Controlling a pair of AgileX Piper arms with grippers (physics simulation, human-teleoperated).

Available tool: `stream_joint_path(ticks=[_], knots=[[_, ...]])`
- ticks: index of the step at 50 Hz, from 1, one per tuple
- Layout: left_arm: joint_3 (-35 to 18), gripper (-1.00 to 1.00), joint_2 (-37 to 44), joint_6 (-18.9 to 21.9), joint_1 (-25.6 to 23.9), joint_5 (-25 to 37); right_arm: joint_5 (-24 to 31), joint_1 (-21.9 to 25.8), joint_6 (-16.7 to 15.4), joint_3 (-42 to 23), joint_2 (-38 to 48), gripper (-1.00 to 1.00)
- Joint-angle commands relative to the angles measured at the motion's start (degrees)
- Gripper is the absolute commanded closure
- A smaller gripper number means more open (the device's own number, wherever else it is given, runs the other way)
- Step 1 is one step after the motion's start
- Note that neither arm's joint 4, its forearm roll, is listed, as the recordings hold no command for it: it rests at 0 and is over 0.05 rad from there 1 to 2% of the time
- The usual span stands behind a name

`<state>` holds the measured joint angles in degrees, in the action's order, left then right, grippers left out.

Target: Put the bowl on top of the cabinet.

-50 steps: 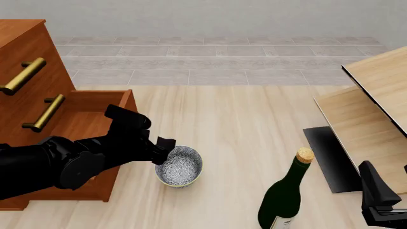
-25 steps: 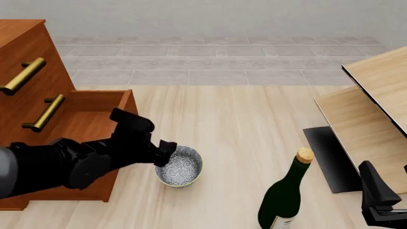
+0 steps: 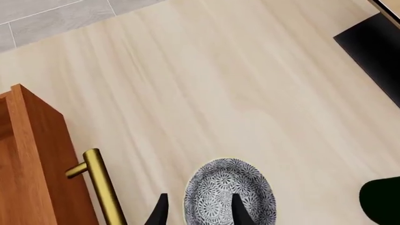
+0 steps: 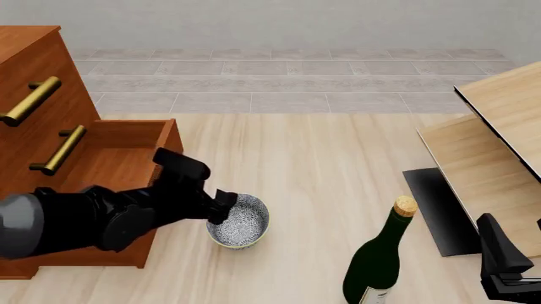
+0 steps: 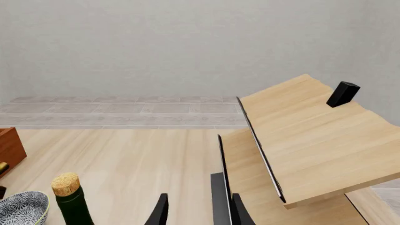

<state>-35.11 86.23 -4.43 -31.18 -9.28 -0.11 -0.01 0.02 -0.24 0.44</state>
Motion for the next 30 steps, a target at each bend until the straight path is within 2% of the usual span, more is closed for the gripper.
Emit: stream_joint_path(ticks=[1,30], knots=[[-0.45,-1.00,2.85,0.29,0.25,-1.58,0.00,0.01,0.00,0.00,0.00,-1.00],[-0.72,-1.00,8.45,1.11,1.22,-5.36,0.00,-0.01,-0.01,0.00,0.00,-1.00]])
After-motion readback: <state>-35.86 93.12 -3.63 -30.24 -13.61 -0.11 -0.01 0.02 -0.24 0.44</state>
